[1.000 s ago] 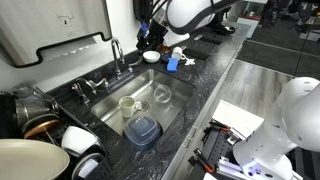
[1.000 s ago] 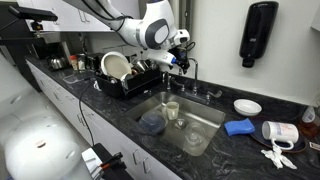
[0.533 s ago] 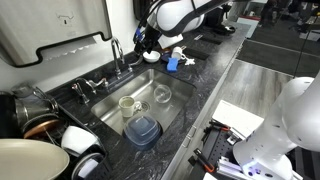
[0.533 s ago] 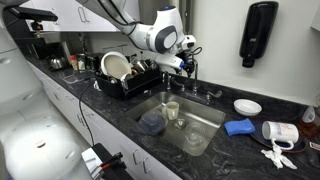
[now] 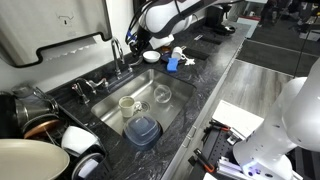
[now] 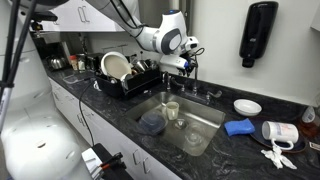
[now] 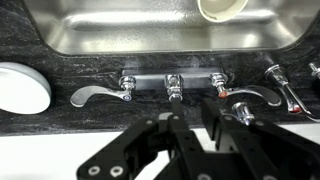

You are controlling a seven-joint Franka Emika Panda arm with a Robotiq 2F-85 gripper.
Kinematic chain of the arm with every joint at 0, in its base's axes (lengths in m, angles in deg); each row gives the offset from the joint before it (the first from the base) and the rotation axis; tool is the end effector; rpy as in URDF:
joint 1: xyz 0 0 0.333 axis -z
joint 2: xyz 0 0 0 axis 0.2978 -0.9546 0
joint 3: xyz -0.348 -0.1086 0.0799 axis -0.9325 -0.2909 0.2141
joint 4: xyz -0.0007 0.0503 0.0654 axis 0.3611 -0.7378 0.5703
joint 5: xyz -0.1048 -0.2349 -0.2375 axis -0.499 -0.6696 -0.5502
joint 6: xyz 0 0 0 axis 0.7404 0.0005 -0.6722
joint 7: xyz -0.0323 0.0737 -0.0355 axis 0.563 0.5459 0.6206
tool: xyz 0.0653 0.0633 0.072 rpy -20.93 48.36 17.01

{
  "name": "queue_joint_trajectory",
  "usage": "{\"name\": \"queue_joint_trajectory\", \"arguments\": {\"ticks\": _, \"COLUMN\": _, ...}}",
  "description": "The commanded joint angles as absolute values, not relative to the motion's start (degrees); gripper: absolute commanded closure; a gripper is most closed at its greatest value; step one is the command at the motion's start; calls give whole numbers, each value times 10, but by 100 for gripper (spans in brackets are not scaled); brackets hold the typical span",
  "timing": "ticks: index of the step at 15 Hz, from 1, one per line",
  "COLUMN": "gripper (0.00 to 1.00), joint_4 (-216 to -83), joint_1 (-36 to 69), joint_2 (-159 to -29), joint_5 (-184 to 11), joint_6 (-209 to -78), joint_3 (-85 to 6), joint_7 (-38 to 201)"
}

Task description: Open the faucet then close the faucet

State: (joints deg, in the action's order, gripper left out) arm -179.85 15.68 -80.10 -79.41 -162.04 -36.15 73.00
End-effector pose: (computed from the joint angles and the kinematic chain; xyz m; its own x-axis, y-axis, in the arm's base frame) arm 0.5561 0.0101 0.5125 0.8827 0.0213 0.4694 0.0378 -0.9990 -0.0257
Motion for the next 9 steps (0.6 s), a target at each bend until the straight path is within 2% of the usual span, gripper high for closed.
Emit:
{"name": "queue_joint_trajectory", "arguments": {"ticks": 1, "gripper": 99, "joint_4": -1765, "joint_1": 158, "joint_2": -834, "joint_5": -778, "joint_6": -1638, "joint_3": -348, "joint_7": 704}}
{"name": "queue_joint_trajectory", "arguments": {"ticks": 9, "gripper": 100, "joint_4": -1738, "joint_1": 160, "joint_2": -866, "joint_5": -673, "joint_6": -1671, "joint_3": -313, "joint_7": 600}}
